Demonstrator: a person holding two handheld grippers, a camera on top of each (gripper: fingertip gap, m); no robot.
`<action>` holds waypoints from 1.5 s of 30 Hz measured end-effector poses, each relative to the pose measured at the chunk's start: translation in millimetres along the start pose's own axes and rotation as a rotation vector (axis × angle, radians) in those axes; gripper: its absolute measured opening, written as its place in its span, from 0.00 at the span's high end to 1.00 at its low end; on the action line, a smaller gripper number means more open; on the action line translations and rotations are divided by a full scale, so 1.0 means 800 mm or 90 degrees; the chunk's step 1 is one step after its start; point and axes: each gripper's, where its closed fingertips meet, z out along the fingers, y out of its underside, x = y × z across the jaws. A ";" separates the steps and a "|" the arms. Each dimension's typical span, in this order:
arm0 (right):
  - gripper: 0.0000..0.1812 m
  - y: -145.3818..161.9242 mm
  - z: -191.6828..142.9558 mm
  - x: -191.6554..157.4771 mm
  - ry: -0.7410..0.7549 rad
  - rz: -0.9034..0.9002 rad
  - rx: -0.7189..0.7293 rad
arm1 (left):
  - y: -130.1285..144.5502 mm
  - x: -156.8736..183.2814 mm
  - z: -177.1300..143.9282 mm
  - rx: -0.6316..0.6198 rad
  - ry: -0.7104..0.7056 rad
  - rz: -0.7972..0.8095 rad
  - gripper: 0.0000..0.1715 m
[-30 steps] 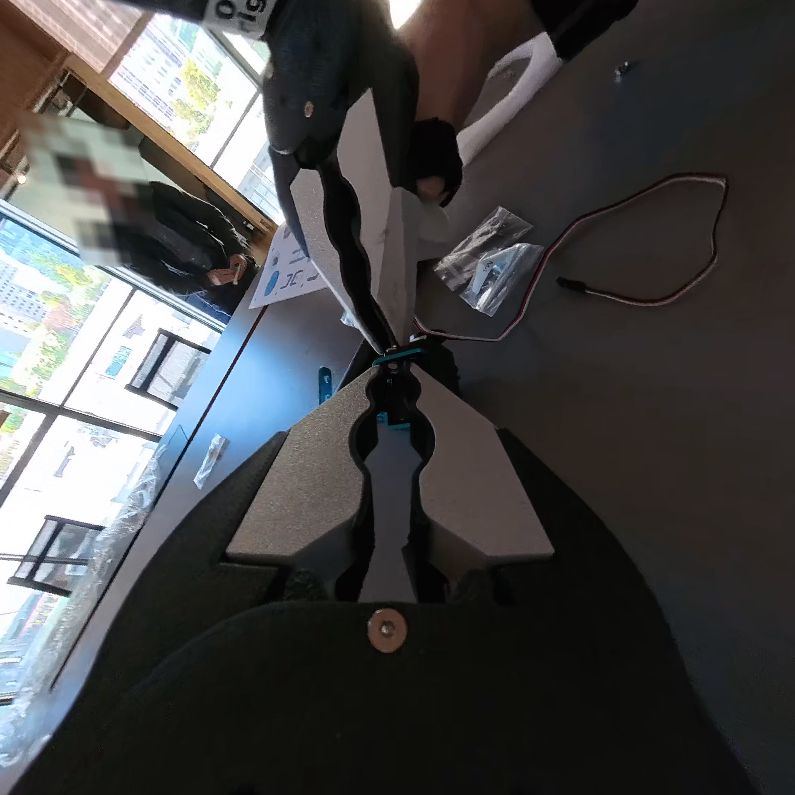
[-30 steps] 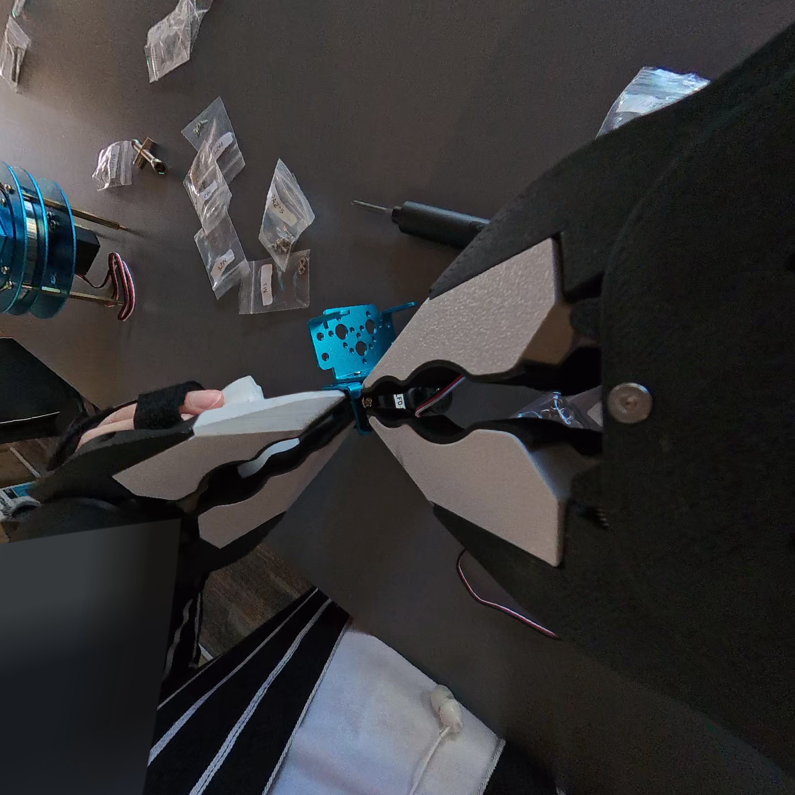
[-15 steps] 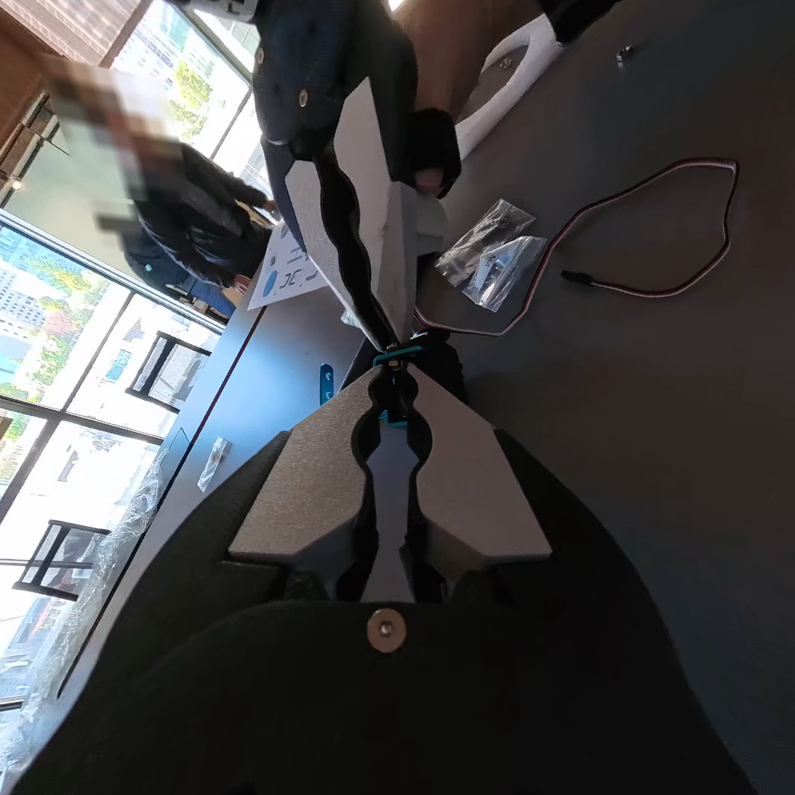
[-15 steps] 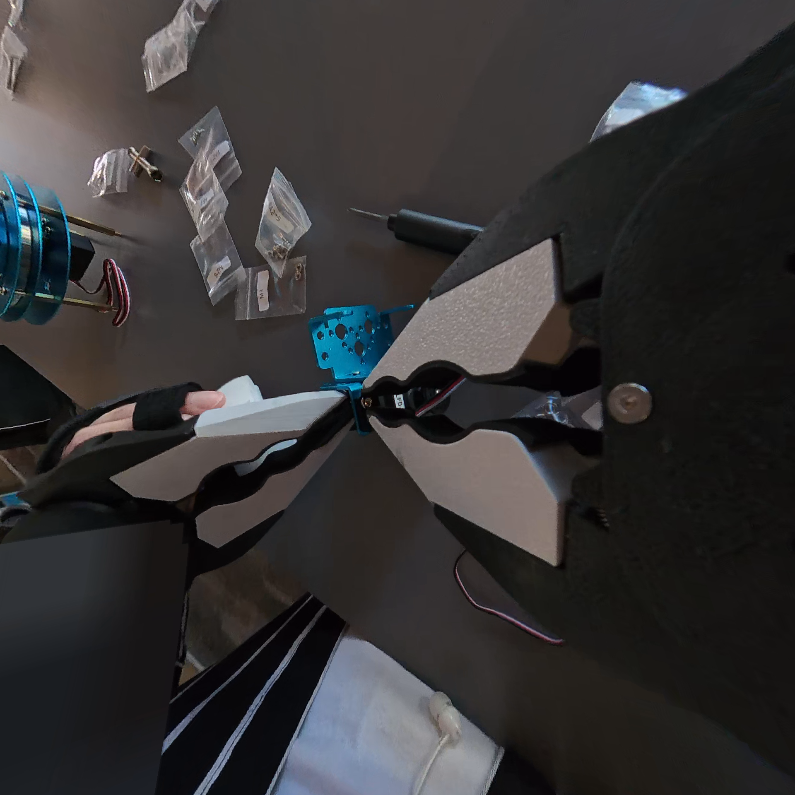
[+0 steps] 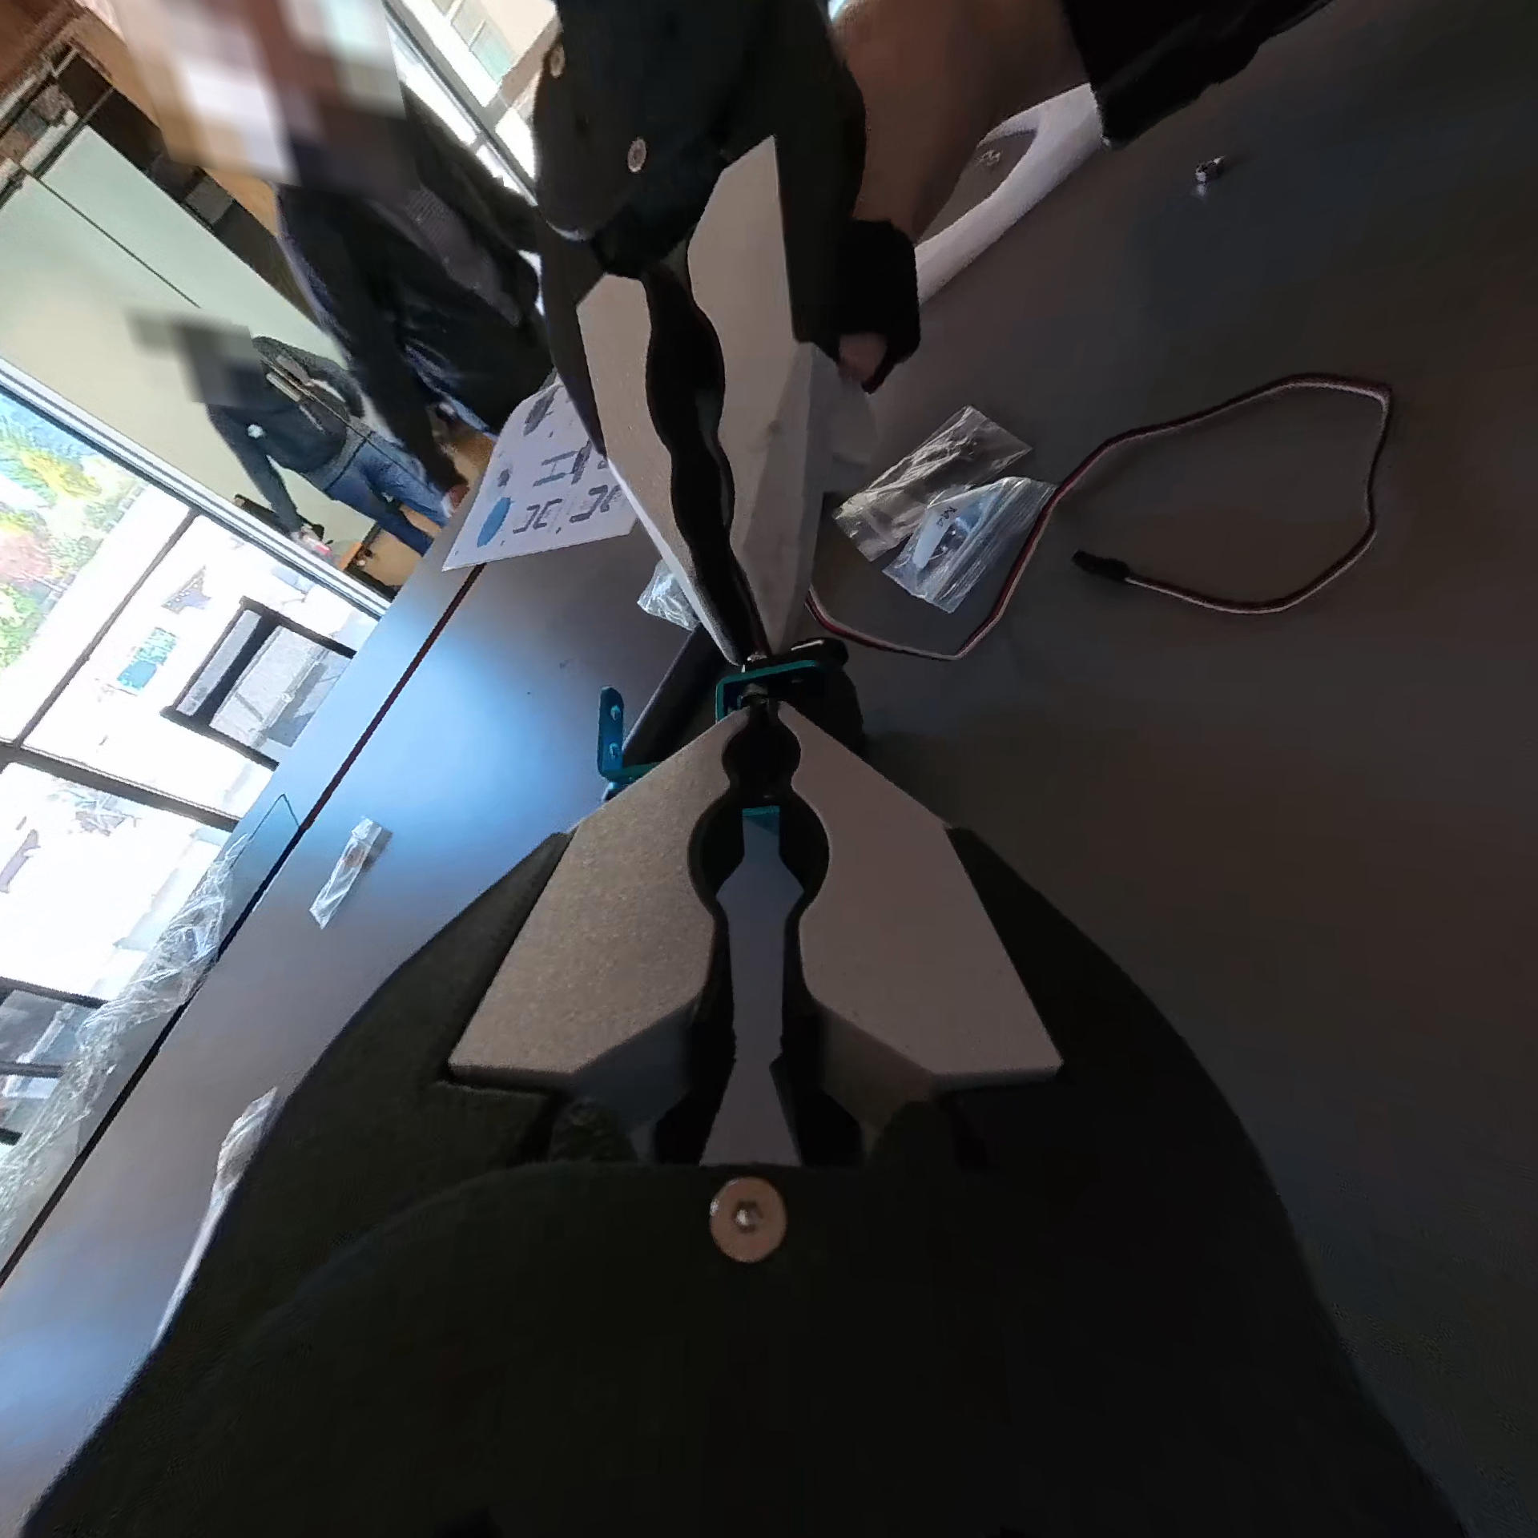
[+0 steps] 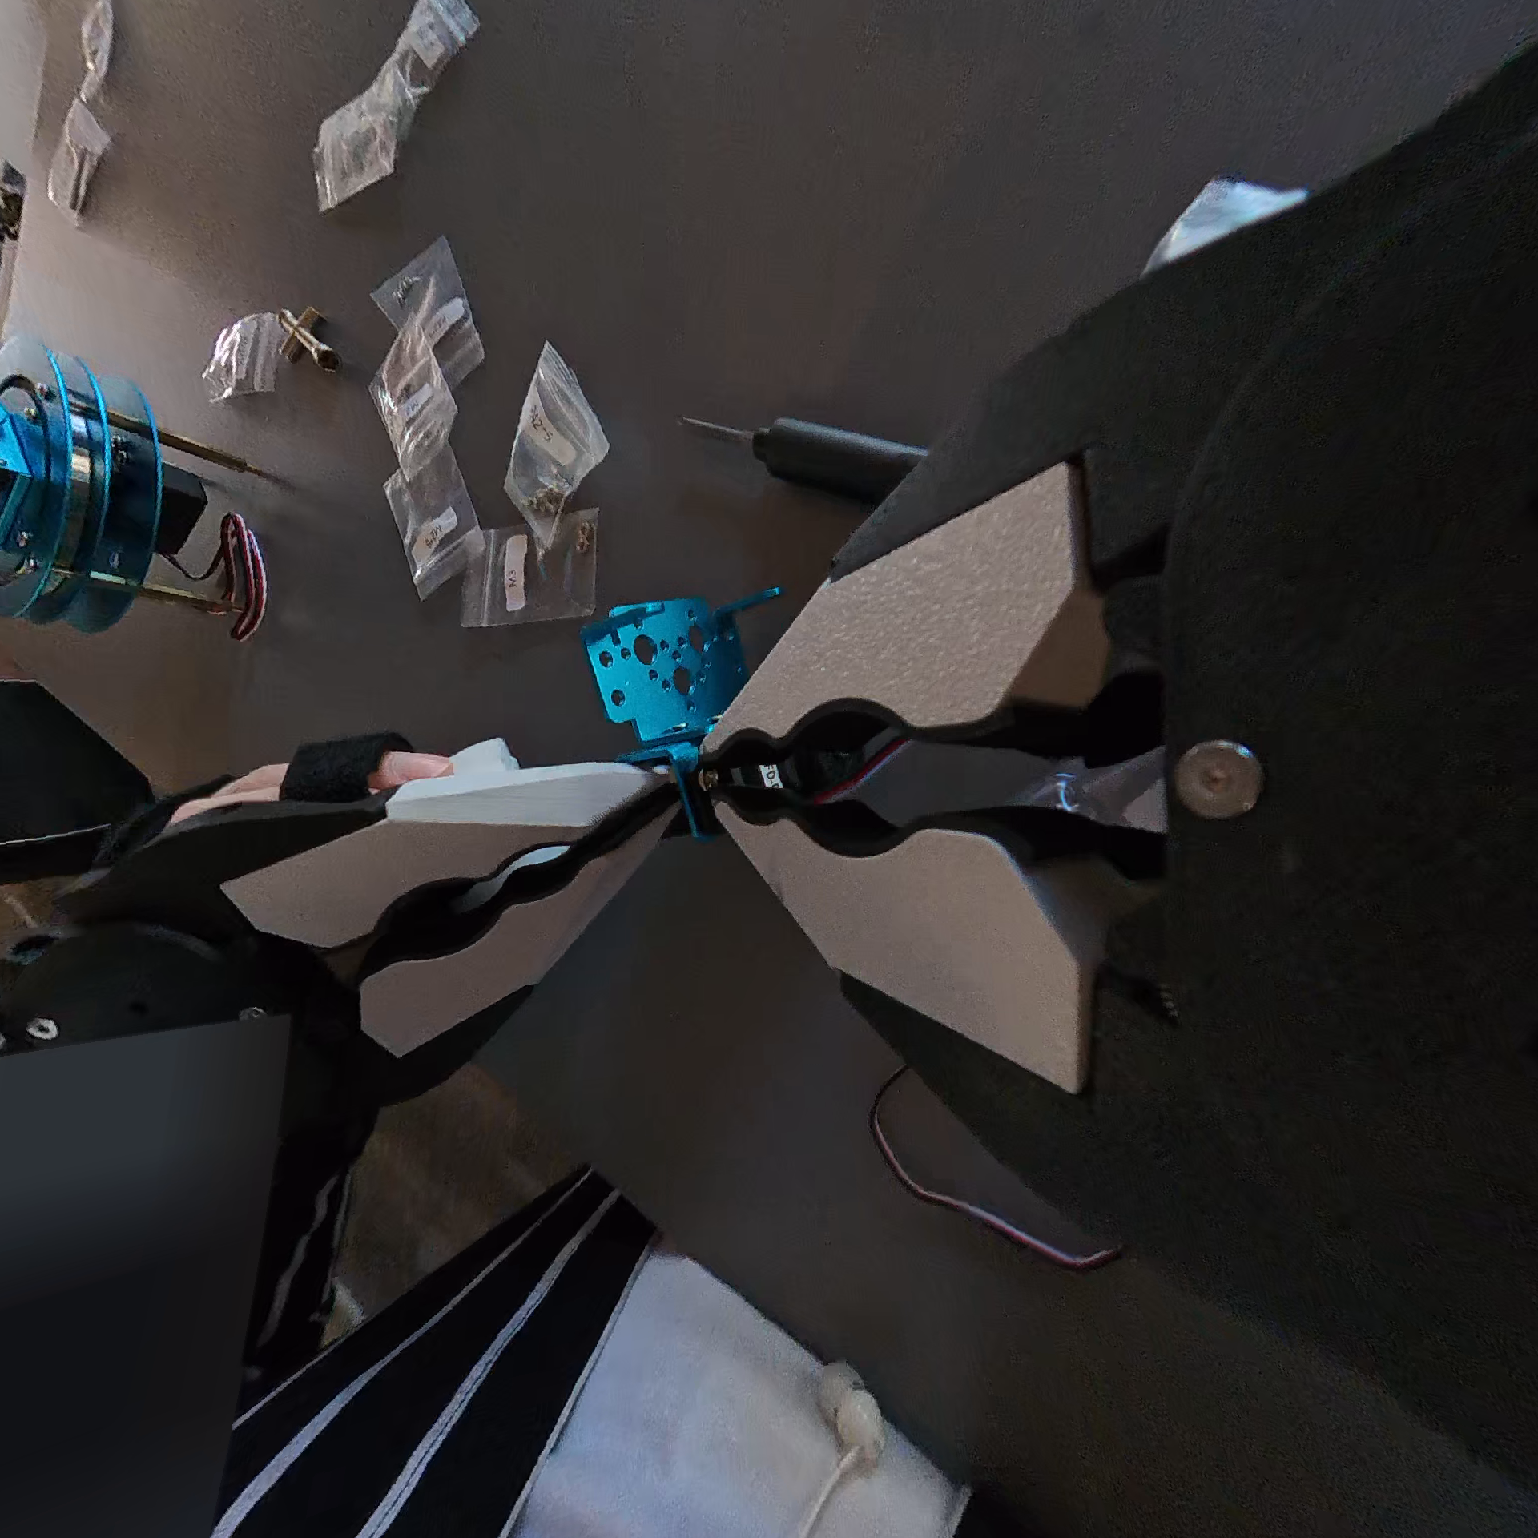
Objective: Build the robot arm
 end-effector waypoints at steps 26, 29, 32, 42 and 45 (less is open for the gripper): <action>0.88 -0.001 -0.016 0.009 0.051 0.114 0.002 | 0.025 -0.071 -0.068 0.099 -0.122 -0.242 0.93; 0.87 -0.001 -0.020 0.009 0.119 0.123 -0.006 | 0.030 -0.109 -0.112 0.193 -0.213 -0.350 0.94; 0.89 -0.034 -0.023 -0.003 0.193 0.157 0.052 | 0.046 -0.152 -0.159 0.262 -0.372 -0.436 1.00; 0.90 -0.038 0.141 -0.088 0.158 0.146 -0.074 | 0.059 -0.167 -0.158 0.297 -0.419 -0.546 0.90; 0.90 -0.032 0.154 -0.087 0.179 0.172 -0.091 | 0.056 -0.157 -0.148 0.296 -0.367 -0.559 0.88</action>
